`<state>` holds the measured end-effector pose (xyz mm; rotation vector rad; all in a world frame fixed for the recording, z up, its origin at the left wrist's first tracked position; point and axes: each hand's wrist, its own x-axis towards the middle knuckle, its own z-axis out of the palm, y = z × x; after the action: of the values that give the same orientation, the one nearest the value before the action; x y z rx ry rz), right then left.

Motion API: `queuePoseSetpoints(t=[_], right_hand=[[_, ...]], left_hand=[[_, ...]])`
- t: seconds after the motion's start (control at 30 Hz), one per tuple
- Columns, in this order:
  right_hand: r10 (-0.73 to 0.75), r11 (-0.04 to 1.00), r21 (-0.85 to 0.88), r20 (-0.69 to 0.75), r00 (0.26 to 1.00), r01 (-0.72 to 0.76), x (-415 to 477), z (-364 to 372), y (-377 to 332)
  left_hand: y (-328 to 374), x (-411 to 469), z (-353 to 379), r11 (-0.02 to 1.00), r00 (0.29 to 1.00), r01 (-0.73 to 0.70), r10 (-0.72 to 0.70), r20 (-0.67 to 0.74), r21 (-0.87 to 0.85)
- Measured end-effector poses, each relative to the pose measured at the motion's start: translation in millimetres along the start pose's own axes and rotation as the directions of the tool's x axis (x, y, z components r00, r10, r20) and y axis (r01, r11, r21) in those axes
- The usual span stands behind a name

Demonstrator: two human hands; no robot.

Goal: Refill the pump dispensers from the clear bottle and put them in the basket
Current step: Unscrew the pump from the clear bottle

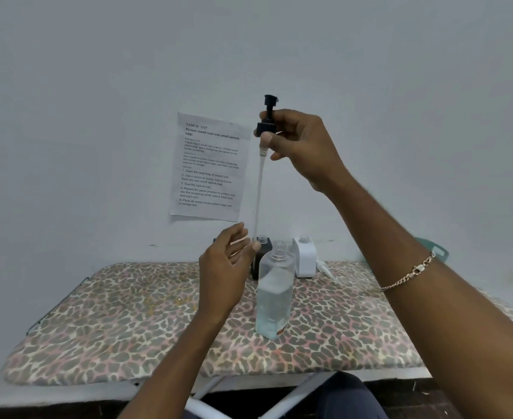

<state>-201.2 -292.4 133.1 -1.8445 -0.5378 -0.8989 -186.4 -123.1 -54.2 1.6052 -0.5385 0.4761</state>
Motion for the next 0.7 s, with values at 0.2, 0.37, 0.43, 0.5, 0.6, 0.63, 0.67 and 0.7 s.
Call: queuePoseSetpoints(t=[0.2,0.37,0.43,0.5,0.6,0.63,0.67,0.7], right_hand=[[0.097,0.99,0.092,0.116,0.988,-0.108,7.2,30.2,10.8],[0.183,0.969,0.115,0.271,0.945,-0.22,15.0,80.5,22.9],[0.212,0.958,0.118,0.319,0.924,-0.261,17.5,104.9,29.9],[0.244,0.945,0.127,0.338,0.909,-0.301,18.8,118.3,38.9],[0.311,0.915,0.127,0.386,0.869,-0.384,22.2,147.8,52.0],[0.326,0.908,0.115,0.408,0.853,-0.403,21.5,160.5,56.1],[0.343,0.901,0.101,0.427,0.837,-0.421,20.5,173.1,60.8],[0.362,0.894,0.087,0.442,0.821,-0.44,19.1,185.2,66.0]], left_hand=[[-7.0,3.2,-24.8,0.988,0.994,0.099,-0.103,-0.029,-0.117],[-18.4,-3.9,-63.8,0.958,0.977,0.195,-0.209,-0.044,-0.212],[-24.0,-5.8,-81.2,0.949,0.965,0.235,-0.253,-0.063,-0.208],[-28.5,-6.8,-88.5,0.943,0.959,0.265,-0.28,-0.047,-0.202],[-38.7,-9.6,-104.2,0.933,0.944,0.311,-0.325,-0.052,-0.178],[-43.3,-11.0,-110.9,0.927,0.936,0.332,-0.347,-0.061,-0.177],[-48.6,-12.6,-117.5,0.918,0.928,0.352,-0.368,-0.063,-0.18],[-54.1,-14.8,-123.4,0.911,0.92,0.372,-0.388,-0.062,-0.18]])
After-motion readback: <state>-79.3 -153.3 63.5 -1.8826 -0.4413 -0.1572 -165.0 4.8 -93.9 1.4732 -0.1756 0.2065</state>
